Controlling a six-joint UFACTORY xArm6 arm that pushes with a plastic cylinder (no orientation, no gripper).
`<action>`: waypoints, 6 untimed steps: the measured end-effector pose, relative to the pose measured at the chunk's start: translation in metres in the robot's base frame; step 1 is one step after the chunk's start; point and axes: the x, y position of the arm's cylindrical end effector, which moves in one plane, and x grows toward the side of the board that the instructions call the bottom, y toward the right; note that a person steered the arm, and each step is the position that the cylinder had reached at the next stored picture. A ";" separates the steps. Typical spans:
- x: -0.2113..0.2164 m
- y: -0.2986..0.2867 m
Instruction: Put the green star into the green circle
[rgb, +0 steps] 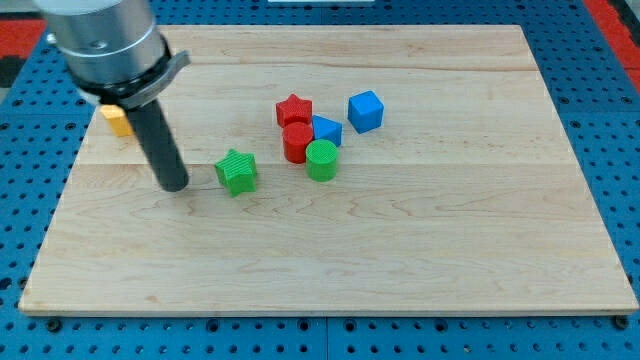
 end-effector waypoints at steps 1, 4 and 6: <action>-0.001 0.059; 0.004 0.024; -0.086 -0.115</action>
